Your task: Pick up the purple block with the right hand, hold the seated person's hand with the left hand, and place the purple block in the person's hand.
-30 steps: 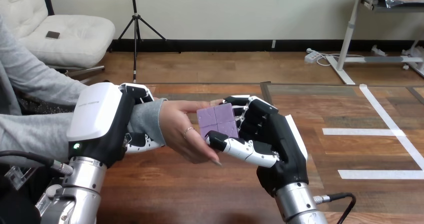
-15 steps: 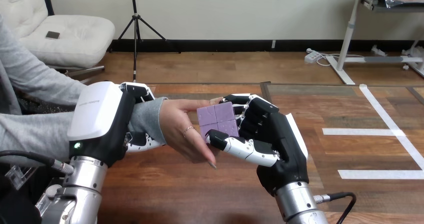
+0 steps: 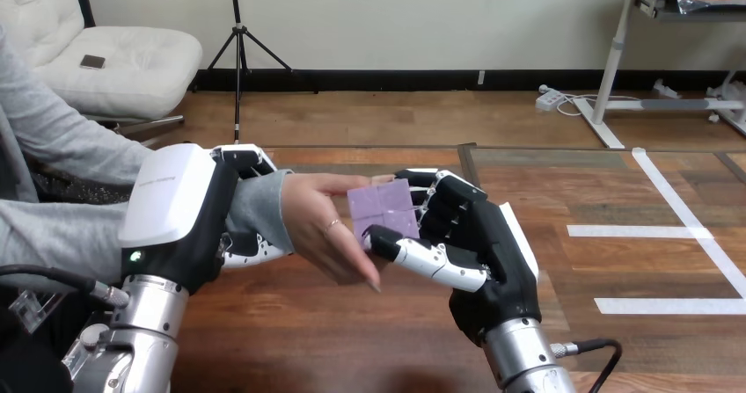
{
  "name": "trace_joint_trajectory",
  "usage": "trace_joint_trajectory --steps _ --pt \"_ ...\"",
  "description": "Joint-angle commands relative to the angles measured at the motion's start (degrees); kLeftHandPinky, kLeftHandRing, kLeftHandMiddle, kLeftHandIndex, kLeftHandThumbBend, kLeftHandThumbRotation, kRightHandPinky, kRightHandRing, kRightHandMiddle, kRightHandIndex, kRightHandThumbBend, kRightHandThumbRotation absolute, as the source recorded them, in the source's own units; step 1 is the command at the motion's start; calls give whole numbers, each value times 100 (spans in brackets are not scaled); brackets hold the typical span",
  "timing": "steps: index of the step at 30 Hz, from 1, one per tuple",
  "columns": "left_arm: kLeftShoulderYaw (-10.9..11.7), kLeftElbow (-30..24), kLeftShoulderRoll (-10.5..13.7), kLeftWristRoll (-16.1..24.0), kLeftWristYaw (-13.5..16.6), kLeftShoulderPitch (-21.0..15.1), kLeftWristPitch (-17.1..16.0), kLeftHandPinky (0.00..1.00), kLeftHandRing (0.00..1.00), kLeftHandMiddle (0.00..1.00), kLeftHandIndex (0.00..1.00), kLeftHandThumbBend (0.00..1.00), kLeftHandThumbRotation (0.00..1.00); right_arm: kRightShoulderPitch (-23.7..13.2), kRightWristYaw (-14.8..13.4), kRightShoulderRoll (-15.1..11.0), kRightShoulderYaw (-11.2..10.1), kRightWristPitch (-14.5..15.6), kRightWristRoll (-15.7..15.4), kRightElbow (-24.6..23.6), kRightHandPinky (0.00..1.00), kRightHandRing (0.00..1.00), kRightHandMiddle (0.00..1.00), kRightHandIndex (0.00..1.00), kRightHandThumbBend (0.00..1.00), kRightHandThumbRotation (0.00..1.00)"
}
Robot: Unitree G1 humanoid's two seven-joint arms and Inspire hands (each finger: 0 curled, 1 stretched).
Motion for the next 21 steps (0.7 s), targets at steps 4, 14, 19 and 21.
trace_joint_trajectory --steps 4,14,19,21 --pt "-22 -763 -32 -224 -105 -205 -288 36 49 59 59 78 40 -121 202 215 37 267 276 -378 44 52 57 59 91 26" --pt "31 -923 -6 -351 -165 -35 -377 41 57 63 62 78 41 -125 256 149 -47 327 335 -405 51 59 64 67 91 41" --pt "64 -983 -6 -376 -155 66 -429 46 61 66 64 79 44 -120 316 111 -114 366 377 -418 52 63 68 71 86 50" --pt "78 -987 -3 -388 -145 101 -472 47 62 67 64 79 44 -115 335 81 -142 412 387 -442 53 64 69 72 85 52"
